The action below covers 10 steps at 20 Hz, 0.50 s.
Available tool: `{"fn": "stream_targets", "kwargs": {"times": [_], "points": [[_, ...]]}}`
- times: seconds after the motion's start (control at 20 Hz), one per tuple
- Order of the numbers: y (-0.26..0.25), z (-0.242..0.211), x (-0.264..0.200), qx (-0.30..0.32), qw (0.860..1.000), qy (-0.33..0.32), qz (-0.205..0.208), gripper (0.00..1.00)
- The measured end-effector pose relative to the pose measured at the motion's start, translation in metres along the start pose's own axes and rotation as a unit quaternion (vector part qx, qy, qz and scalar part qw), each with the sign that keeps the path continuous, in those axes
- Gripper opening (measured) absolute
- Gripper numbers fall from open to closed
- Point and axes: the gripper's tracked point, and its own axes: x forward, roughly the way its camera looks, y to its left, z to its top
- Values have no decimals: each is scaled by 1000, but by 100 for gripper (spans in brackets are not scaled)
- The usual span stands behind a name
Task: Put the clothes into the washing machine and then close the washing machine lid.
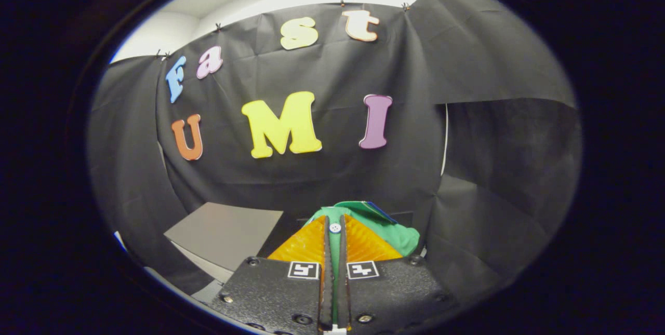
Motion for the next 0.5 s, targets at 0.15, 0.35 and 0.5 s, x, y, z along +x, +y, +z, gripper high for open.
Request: {"fn": "stream_targets", "kwargs": {"times": [0.15, 0.35, 0.5], "points": [[-14, -26, 38, 5, 1000, 30, 8, 7], [-29, -69, 82, 6, 997, 73, 20, 7], [-36, -103, 113, -2, 994, 104, 26, 7]]}}
